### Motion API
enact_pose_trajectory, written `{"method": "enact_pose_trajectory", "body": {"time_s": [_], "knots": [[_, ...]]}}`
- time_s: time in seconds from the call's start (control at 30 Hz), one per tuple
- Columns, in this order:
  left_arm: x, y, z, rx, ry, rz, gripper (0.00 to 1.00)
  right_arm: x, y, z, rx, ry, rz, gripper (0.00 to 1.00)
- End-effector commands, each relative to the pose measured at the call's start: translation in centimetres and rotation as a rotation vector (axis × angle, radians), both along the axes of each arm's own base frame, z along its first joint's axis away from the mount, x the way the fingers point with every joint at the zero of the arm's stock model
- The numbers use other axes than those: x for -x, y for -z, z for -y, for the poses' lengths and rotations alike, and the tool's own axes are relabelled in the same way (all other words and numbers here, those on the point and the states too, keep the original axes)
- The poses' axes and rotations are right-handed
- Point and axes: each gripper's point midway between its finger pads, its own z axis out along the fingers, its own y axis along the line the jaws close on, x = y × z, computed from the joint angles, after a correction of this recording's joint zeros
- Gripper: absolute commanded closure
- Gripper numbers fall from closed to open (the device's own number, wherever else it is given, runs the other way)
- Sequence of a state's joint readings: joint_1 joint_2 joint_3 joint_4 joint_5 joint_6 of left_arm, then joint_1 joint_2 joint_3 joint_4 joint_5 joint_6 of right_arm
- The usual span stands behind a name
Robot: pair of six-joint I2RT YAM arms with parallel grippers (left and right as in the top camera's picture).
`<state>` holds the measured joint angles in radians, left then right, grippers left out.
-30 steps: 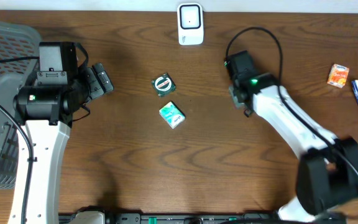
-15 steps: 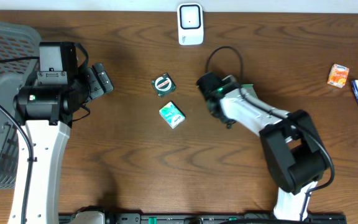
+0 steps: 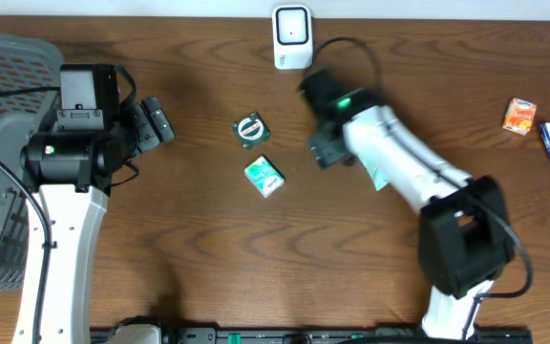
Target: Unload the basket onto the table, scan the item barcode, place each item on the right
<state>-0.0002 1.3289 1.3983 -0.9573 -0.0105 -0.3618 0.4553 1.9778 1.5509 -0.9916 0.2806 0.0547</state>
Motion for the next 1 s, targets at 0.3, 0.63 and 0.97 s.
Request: {"method": "enact_pose_trajectory", "body": {"time_s": [0.3,0.63,0.97], "knots": [[0.0,0.0,-0.4,-0.017,-0.009,-0.002,0.03,1.0,3.6,7.6,-0.45,0.118,-0.248,0.18],[0.0,0.0,-0.4,-0.017,-0.009,-0.002,0.02,2.4,7.5,6.7,-0.48,0.101,-0.241,0.51],[0.0,0.0,-0.4,-0.018,-0.009,-0.002,0.02,-2.4,3.4,2.0,-0.694,0.155,-0.116,0.99]]}}
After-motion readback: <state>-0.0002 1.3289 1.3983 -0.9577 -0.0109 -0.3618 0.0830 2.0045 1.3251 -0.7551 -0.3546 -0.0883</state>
